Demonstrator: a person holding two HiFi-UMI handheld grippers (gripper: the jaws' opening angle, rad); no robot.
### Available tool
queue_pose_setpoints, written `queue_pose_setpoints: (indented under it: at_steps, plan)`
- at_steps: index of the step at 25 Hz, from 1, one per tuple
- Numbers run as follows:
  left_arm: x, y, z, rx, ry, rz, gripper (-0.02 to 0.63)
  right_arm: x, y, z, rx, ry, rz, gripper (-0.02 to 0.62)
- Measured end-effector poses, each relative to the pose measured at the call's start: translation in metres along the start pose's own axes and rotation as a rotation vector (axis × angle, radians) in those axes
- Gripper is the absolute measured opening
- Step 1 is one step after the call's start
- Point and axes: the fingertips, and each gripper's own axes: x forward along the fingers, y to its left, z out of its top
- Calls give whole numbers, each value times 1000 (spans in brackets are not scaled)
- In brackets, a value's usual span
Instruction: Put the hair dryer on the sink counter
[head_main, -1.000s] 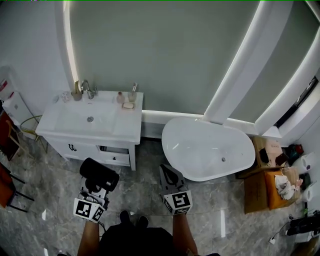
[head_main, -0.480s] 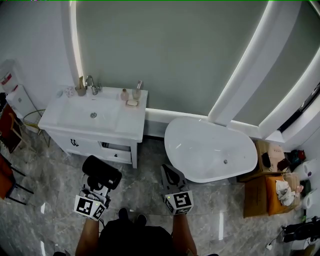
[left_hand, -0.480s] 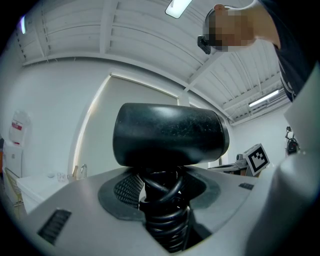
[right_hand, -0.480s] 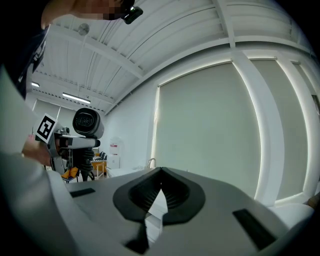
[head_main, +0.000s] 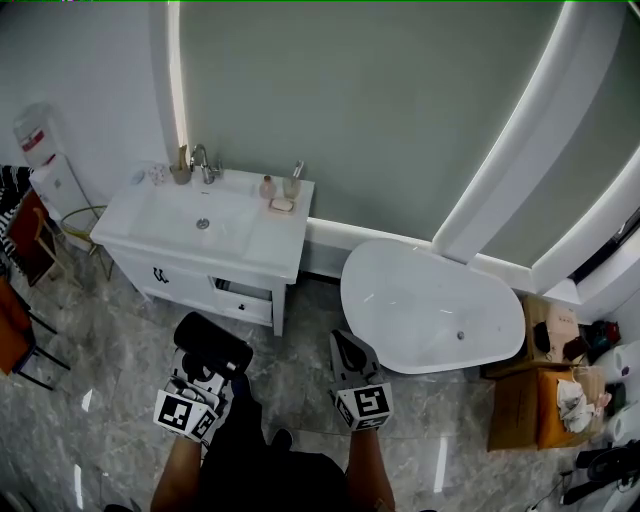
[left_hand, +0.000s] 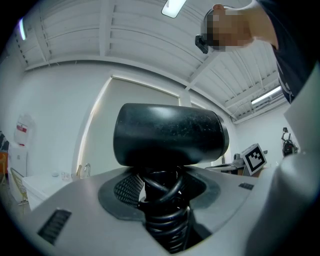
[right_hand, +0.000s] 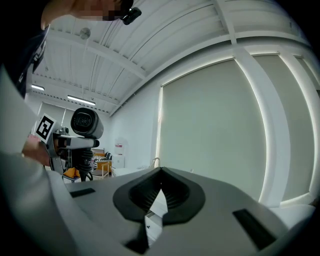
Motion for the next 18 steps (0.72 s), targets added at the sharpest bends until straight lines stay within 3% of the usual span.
queue_pose_setpoints:
  at_steps: [11,18]
  plan:
    - [28,22,-11,-16,-25,4,224,20,-12,9,-52,-51,-22,28]
    - [53,49,-15,-18,-28,-1,224,57,-16,5,-68,-21,-8,28]
